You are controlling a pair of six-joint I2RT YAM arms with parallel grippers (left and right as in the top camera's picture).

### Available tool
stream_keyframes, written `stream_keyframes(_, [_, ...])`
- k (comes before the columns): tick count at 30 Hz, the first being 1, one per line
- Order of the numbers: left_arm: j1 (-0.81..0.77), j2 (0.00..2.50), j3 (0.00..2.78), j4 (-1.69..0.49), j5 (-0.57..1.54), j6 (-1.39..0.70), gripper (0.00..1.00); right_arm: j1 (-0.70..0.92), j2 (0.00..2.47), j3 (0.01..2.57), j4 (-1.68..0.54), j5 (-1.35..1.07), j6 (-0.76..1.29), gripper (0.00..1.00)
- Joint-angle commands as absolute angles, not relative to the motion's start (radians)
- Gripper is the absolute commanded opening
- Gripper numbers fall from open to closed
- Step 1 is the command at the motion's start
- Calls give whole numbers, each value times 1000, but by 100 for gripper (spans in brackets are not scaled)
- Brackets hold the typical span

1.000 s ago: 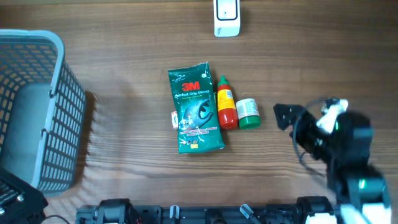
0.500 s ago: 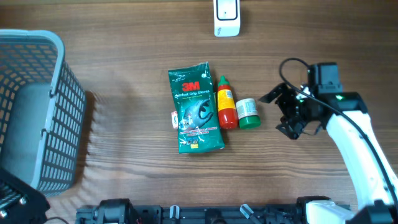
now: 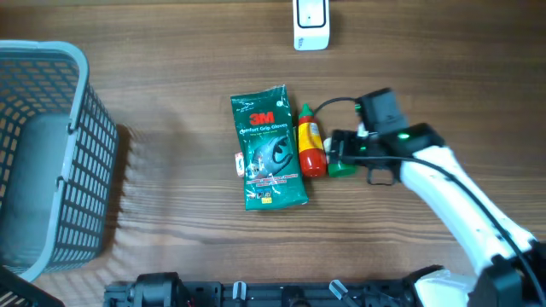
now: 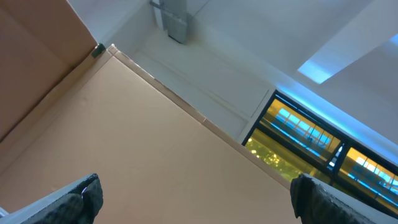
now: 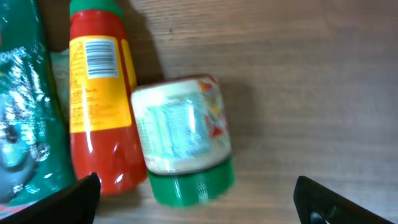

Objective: Scan the item barcode
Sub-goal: 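Grasp the green-capped jar with the right gripper and pull it right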

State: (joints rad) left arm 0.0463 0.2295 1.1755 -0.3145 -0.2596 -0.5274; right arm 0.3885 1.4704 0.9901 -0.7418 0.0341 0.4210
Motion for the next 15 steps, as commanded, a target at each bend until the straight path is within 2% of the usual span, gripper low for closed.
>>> stream_keyframes(1, [52,222,1169,-308,-244,-532,100,454,1563,1006,-707,241,432,99])
stream_keyframes(7, [52,222,1169,-308,-244,-532,100,464,1706,1006,-633,308,437,98])
stream_keyframes(10, [52,222,1169,-308,-244,-532,100,464,1763,1006,-609,307,437,89])
stream_keyframes(15, [52,222,1169,-308,-244,-532,100,464,1831,1006,-611,307,427,85])
